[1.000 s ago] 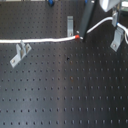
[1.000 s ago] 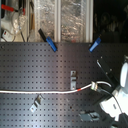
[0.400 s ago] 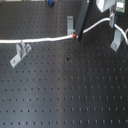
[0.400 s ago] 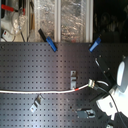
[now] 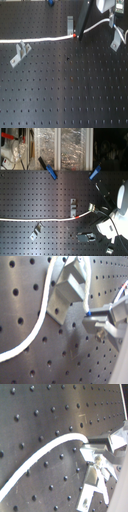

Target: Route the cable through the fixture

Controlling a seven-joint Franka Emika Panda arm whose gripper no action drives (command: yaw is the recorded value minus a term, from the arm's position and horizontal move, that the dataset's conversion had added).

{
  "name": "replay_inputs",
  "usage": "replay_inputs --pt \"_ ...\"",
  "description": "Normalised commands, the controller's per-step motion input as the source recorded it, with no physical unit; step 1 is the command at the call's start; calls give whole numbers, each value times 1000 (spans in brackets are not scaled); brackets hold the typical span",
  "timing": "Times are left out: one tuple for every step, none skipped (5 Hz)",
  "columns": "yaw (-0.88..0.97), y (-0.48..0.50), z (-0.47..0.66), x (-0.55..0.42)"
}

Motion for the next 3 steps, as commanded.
replay_inputs --pt "0 -372 16 -656" --pt "0 -280 21 -495" --pt "0 -134 11 -236"
